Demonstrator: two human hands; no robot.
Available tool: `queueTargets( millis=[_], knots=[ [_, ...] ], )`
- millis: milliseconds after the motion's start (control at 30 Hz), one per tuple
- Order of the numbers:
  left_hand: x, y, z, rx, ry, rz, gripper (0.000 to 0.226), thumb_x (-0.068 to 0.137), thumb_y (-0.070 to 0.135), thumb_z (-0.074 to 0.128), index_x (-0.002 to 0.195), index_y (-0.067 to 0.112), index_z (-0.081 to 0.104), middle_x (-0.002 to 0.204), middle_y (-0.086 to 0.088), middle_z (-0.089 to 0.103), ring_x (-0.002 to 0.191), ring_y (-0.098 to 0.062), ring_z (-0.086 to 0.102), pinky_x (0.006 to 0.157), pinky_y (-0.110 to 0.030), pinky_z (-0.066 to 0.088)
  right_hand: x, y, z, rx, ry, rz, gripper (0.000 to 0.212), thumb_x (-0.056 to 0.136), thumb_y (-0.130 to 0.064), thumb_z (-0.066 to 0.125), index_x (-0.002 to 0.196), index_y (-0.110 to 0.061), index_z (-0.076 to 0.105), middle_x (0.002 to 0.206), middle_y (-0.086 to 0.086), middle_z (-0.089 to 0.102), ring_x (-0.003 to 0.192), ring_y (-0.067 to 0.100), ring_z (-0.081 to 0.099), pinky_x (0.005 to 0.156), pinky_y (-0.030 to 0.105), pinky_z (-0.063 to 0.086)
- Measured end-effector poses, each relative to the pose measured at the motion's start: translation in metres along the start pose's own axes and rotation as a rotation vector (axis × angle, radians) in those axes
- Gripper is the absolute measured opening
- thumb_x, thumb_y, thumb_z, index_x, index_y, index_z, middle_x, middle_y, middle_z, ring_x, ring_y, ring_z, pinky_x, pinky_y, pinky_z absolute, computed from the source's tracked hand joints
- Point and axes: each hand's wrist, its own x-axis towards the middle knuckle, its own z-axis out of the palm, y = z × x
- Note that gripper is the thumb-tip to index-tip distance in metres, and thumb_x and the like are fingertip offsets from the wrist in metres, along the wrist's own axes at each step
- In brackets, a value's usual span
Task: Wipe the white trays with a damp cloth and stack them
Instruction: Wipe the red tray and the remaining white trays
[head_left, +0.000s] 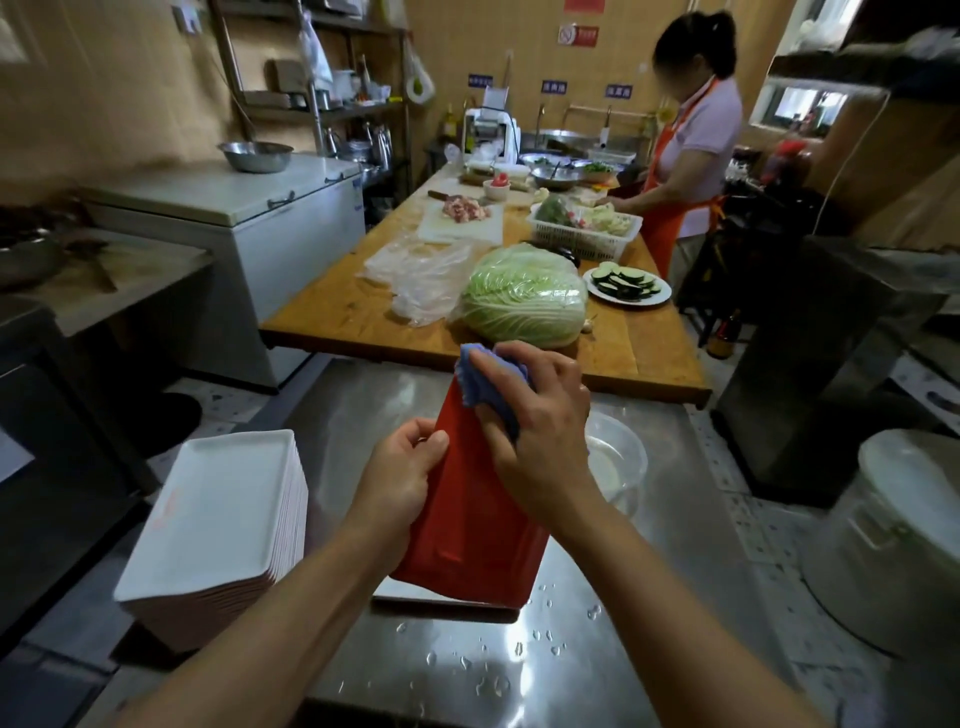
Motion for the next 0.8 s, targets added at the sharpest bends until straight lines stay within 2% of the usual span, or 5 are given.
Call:
queueTargets(
  millis=[233, 367, 533, 700, 800],
  knots=[
    [-0.003, 0.005, 0.005, -0.041, 0.093, 0.019, 0.019, 0.095, 0.004, 0.047, 0.08, 0.01, 0.059, 0.061, -0.004, 0.064, 0.054, -0.014, 0.057, 0.054, -0.025, 0.05, 0.006, 0.012, 0.004, -0.222, -0.064, -0.078, 0.047, 0.091, -0.033, 0.047, 0.135, -0.018, 0.05, 0.128, 0.007, 0.054, 0.114, 0.029, 0.048, 0.095, 0.043, 0.04],
    [-0.004, 0.007, 0.006, -0.091, 0.073, 0.015, 0.018, 0.094, 0.006, 0.048, 0.081, 0.01, 0.059, 0.058, -0.004, 0.066, 0.049, -0.011, 0.061, 0.045, -0.023, 0.049, -0.003, 0.034, -0.01, -0.198, -0.039, 0.012, 0.051, 0.093, -0.038, 0.04, 0.138, -0.015, 0.046, 0.129, 0.007, 0.051, 0.116, 0.025, 0.045, 0.099, 0.036, 0.036],
    [-0.004, 0.008, 0.017, -0.144, 0.046, 0.017, 0.016, 0.094, 0.005, 0.049, 0.082, 0.009, 0.06, 0.059, -0.004, 0.067, 0.051, -0.011, 0.063, 0.045, -0.023, 0.051, -0.011, 0.041, -0.015, -0.047, 0.04, 0.183, 0.049, 0.095, -0.021, 0.05, 0.142, -0.019, 0.037, 0.137, 0.003, 0.04, 0.123, 0.018, 0.04, 0.099, 0.029, 0.037],
    [0.001, 0.009, 0.027, -0.252, 0.066, -0.018, 0.016, 0.094, 0.005, 0.048, 0.081, 0.008, 0.056, 0.056, -0.003, 0.066, 0.047, -0.011, 0.062, 0.044, -0.023, 0.051, -0.02, 0.031, -0.01, -0.028, 0.12, 0.328, 0.056, 0.095, -0.021, 0.05, 0.146, -0.019, 0.029, 0.147, 0.0, 0.03, 0.124, 0.011, 0.041, 0.083, 0.008, 0.033],
    [0.006, 0.01, 0.029, -0.312, 0.094, -0.03, 0.02, 0.095, 0.008, 0.048, 0.077, 0.011, 0.055, 0.053, 0.0, 0.065, 0.047, -0.009, 0.061, 0.043, -0.022, 0.05, -0.039, 0.024, -0.007, 0.01, 0.106, 0.376, 0.059, 0.094, -0.021, 0.051, 0.147, -0.021, 0.025, 0.145, 0.001, 0.033, 0.124, 0.012, 0.042, 0.089, 0.011, 0.033]
  ],
)
